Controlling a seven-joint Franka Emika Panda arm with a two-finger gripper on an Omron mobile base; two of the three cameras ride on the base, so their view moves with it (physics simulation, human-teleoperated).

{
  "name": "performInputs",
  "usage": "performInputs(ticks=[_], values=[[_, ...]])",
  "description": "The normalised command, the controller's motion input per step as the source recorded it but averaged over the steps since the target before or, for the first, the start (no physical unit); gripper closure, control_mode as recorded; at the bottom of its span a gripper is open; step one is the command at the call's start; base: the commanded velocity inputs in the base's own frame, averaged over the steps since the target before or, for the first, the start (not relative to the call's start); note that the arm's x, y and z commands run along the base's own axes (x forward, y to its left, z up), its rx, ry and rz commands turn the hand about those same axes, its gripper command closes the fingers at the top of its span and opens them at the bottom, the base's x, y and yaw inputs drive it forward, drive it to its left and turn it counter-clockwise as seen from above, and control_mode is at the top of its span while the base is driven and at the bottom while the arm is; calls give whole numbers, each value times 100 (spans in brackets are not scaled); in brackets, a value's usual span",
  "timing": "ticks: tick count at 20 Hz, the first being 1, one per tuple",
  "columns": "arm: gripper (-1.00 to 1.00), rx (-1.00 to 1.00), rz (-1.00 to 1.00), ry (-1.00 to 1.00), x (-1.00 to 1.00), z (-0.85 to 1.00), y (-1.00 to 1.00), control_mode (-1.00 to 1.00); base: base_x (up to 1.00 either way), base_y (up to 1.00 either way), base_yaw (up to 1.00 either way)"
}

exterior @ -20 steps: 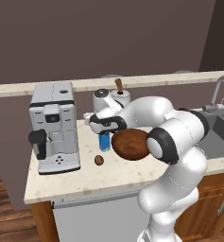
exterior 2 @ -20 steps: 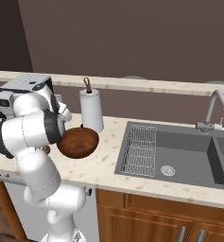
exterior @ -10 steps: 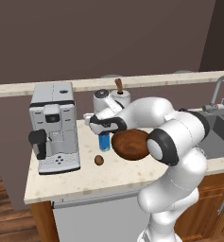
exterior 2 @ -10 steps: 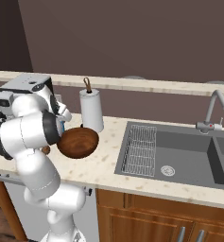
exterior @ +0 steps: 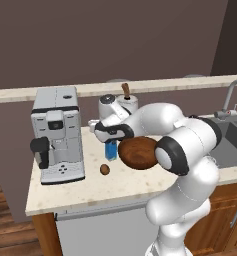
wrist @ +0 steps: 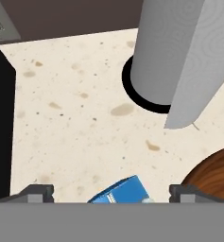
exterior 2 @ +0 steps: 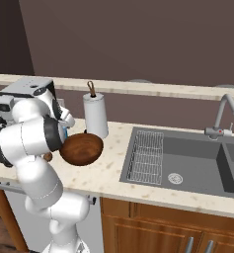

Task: Gather the eggs and milk located in the vicinity of the sink area and place them right next to the bowl.

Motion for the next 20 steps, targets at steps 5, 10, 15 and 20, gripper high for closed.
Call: performInputs(ticks=[5, 10, 15, 20], values=[[-100, 0, 0, 0, -4, 15, -2, -100, 0, 0, 0], [-100, 0, 0, 2, -40, 15, 0, -100, 0, 0, 0], [-100, 3, -2, 3, -66, 7, 0, -100, 0, 0, 0], [-100, 10, -1, 3, -58, 0, 0, -100, 0, 0, 0]])
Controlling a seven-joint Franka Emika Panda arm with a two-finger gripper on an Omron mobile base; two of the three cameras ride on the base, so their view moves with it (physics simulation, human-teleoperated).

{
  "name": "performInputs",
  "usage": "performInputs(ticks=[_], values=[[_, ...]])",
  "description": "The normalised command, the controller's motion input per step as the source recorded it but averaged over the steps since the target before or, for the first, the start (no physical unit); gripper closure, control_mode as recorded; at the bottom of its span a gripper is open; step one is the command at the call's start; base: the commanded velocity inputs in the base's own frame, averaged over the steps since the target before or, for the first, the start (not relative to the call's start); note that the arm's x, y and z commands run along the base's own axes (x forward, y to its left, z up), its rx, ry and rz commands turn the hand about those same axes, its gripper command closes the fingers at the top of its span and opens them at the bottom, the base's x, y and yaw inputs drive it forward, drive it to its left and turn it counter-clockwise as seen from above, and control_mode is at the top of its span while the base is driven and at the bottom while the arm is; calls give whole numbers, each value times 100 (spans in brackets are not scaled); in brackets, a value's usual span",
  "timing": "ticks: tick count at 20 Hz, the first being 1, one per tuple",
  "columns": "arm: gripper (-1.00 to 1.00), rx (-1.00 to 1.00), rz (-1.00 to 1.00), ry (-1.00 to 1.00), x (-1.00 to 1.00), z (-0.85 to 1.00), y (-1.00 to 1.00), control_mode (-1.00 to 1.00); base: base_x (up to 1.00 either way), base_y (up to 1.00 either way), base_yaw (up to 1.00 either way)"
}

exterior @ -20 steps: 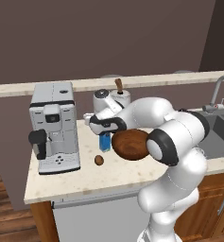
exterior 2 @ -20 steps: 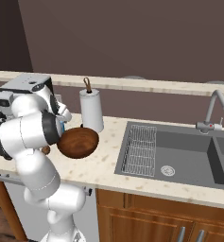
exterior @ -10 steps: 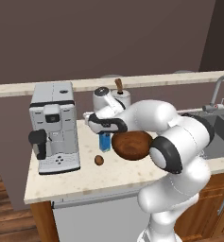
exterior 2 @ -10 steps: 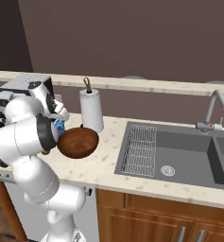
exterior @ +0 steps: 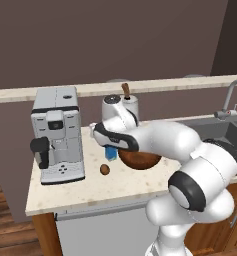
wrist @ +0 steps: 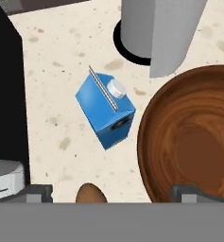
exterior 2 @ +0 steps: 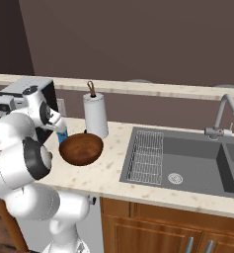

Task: Gather the eggs and milk located in the vicinity of the sink area and place them right next to the bowl.

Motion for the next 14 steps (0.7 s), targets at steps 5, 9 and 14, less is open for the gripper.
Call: performInputs(ticks=[5, 9, 14], values=[[-100, 18, 1, 0, -37, -3, 0, -100, 0, 0, 0], [-100, 5, 1, 0, -15, 0, 7, -100, 0, 0, 0], [-100, -1, 0, 3, 0, 0, 13, -100, 0, 0, 0]])
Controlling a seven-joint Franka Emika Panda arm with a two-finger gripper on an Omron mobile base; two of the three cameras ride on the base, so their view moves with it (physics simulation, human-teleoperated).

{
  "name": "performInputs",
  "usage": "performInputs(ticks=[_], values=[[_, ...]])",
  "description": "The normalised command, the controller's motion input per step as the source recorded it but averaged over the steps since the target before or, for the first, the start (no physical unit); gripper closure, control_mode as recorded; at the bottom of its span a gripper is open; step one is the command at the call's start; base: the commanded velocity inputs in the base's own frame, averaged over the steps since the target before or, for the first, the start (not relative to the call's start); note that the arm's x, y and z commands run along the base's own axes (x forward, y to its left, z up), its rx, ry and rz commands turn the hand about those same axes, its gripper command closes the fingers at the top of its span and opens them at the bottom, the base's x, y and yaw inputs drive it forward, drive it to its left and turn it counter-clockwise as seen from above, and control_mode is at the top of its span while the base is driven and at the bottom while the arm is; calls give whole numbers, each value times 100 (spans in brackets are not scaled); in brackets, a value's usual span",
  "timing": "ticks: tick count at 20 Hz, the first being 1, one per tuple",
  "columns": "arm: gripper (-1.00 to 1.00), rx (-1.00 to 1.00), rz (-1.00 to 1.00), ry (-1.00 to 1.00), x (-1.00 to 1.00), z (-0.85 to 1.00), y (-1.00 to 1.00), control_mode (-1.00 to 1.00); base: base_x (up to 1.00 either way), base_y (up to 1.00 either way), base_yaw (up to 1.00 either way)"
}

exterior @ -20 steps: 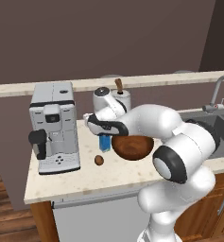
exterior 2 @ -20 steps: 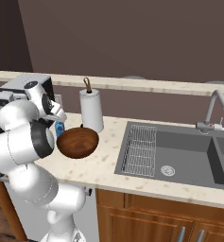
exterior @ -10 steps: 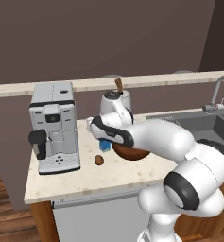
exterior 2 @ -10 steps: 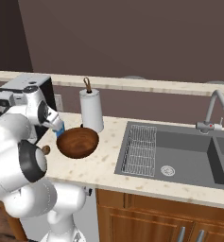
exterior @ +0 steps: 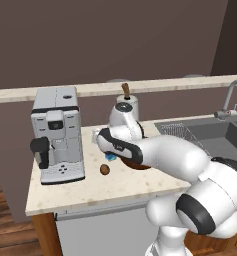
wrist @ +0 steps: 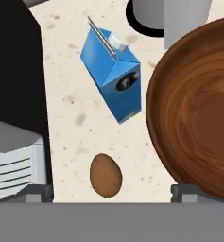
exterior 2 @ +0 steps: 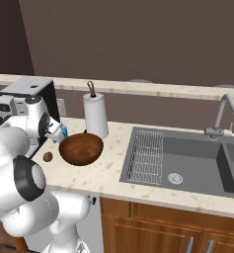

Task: Gather the eggs and milk located in the vicinity of the sink area and place them right next to the bowl.

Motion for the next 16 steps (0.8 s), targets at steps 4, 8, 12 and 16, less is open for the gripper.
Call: performInputs(ticks=[4, 8, 12, 16], values=[[-100, -5, 0, 17, 0, -2, 27, -100, 0, 0, 0], [-100, -2, 0, 18, 0, -4, 19, -100, 0, 0, 0], [-100, -3, -1, 10, -1, -19, 10, -100, 0, 0, 0], [-100, -3, -3, 1, -5, -31, 0, -100, 0, 0, 0]])
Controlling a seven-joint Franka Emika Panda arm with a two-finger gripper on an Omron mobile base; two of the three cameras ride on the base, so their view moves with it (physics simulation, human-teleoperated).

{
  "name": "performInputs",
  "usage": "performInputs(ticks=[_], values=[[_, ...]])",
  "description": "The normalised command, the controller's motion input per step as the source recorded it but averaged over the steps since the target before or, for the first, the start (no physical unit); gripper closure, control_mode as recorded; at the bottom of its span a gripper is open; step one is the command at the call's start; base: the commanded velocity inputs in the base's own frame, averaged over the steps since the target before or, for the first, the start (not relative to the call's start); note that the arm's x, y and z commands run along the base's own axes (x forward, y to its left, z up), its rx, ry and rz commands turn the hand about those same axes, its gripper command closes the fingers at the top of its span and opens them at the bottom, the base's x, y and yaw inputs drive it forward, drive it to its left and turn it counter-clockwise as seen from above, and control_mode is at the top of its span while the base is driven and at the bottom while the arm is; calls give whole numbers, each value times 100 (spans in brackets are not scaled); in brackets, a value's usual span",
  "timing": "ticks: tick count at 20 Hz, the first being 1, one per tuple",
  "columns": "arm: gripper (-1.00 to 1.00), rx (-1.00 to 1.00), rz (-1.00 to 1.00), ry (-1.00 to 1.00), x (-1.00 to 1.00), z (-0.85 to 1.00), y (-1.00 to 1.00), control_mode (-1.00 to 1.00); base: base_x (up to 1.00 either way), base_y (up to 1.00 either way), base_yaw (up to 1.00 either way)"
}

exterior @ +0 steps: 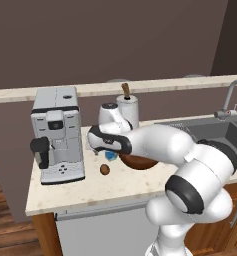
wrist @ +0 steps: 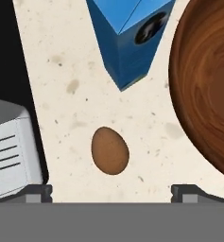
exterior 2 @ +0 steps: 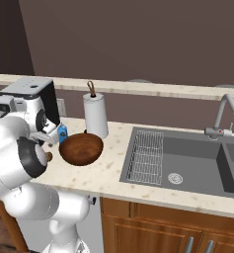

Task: Gather the eggs and milk located in the vicinity of the sink area and place them right next to the bowl.

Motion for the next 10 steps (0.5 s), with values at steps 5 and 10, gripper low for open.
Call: performInputs(ticks=[5, 10], values=[[-100, -2, -3, 4, 0, -28, 0, -100, 0, 0, 0], [-100, -1, -2, 0, 0, -23, 0, -100, 0, 0, 0]])
